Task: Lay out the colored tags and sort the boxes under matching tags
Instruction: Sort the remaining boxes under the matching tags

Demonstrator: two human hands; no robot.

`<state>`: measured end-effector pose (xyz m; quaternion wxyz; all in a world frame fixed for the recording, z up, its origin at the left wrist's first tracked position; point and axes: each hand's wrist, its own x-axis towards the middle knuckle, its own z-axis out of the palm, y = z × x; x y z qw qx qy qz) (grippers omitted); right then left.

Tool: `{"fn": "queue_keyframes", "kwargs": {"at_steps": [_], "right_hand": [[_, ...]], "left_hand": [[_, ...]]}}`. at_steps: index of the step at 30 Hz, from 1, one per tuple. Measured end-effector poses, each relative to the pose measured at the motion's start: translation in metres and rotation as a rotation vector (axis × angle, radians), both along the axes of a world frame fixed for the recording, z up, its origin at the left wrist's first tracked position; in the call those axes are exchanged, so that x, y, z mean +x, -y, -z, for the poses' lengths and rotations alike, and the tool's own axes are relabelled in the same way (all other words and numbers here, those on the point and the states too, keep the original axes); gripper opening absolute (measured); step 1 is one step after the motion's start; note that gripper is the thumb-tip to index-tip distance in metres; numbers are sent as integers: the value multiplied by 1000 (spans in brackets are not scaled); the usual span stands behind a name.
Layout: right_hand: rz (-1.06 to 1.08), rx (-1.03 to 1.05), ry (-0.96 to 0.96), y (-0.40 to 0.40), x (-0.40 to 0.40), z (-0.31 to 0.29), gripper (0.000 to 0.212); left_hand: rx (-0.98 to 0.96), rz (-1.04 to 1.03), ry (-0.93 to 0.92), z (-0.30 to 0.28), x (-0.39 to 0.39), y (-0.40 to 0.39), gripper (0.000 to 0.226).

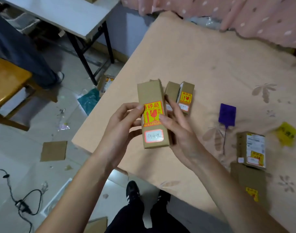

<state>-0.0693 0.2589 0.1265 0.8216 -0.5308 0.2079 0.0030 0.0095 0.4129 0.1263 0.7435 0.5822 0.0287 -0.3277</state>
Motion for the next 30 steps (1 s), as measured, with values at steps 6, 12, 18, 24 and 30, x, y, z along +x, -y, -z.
{"fn": "queue_keyframes", "kwargs": {"at_steps": [6,12,18,24,30], "right_hand": [[103,-2,188,14,-27,-37,79],[167,-52,236,25,-55,-42,76],[274,-73,194,41,-98,-36,80],[464,-91,129,70,-175,-30,81],[710,-198,156,117,-301,-28,76]], "left_hand": [[10,86,195,-51,-23,31,36],[40,172,247,-59,-40,45,46],[-5,301,178,-51,-74,73,49],[-9,430,213,-46,-130,115,76],[-54,645,281,-45,-229,185,74]]}}
